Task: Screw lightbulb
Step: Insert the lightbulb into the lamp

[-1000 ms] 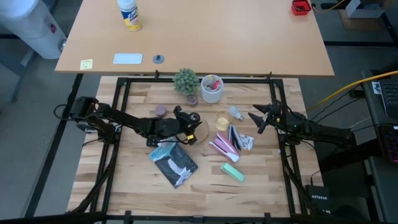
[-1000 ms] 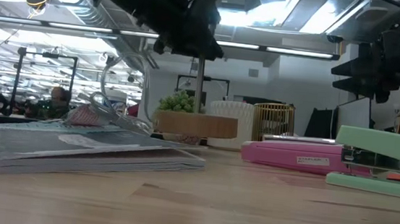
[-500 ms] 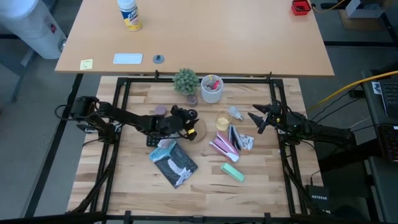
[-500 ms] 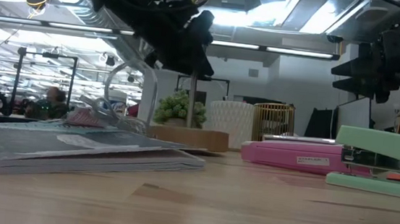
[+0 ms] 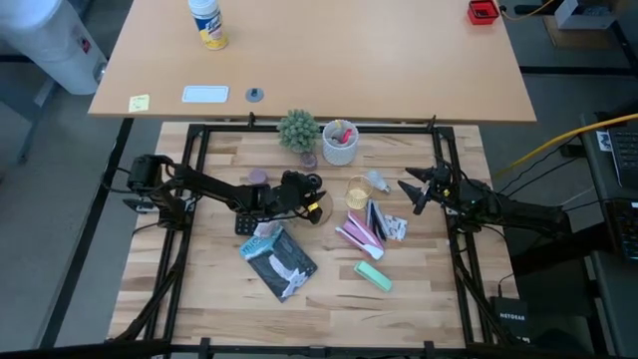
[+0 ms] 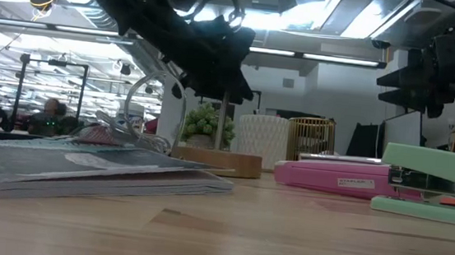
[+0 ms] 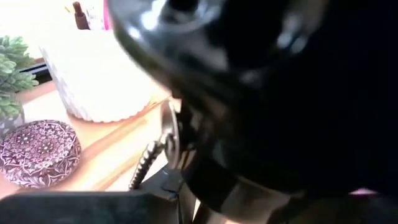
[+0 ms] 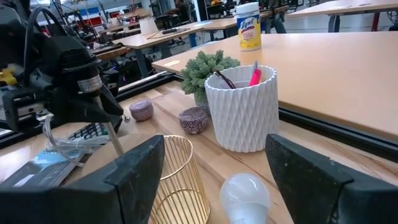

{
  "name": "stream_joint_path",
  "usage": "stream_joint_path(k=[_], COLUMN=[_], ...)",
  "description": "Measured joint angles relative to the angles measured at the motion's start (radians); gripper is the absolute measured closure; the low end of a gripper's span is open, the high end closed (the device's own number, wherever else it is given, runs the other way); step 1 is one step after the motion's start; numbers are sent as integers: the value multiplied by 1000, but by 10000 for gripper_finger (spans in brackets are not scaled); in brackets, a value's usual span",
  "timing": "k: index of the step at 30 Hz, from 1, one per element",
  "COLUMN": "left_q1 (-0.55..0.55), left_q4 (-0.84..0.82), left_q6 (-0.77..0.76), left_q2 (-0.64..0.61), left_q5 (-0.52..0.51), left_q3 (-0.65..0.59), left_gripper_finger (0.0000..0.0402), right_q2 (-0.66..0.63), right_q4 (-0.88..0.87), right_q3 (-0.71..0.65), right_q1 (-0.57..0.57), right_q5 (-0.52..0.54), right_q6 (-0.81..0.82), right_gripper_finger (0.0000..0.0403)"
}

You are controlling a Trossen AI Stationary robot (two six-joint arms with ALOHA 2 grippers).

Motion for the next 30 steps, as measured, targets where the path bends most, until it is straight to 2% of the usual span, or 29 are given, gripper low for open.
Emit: stream_joint_path(k=[8, 16, 23, 30], left_q1=[-15, -26, -46, -96], left_q4=[-136, -372, -447, -445], left_q6=[95, 30, 23, 19], left_q2=[-97, -201, -253, -290], left_q5=[21, 16, 11, 24], left_q3=[-7, -6, -6, -6], left_gripper_finger=[288, 288, 288, 288], right_q2=[0, 0, 0, 25], right_q4=[-4, -4, -4, -30], right_q3=[0, 0, 0, 3], right_q1=[0, 0, 0, 0], right_q5=[-31, -35, -32, 126], right_q6=[0, 0, 0, 82], right_gripper_finger=[118, 118, 118, 118])
